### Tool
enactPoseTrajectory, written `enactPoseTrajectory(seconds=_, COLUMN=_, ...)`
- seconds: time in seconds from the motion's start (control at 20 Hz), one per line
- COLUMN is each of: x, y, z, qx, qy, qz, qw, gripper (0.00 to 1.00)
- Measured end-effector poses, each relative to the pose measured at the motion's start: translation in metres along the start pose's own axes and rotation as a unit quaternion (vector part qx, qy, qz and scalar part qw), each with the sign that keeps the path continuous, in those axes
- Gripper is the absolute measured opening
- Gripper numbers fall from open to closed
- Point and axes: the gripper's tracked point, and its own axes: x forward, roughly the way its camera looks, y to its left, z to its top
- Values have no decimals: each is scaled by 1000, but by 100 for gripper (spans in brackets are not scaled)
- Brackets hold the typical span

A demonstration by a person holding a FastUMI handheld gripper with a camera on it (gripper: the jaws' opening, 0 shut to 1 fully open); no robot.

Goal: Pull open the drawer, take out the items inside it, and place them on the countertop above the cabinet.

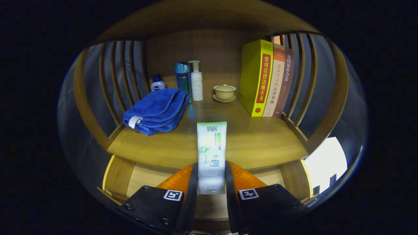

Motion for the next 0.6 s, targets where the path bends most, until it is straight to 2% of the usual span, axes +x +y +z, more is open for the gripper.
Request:
enactPoseTrajectory(seconds=0.35, x=36, y=4, z=10, qx=7, qy=-12, qz=-21, qw=1000, gripper=49)
enactPoseTrajectory(seconds=0.6, x=43, y=8, z=13, qx=-5, qy=-4, qz=-23, qw=1000, gripper=50)
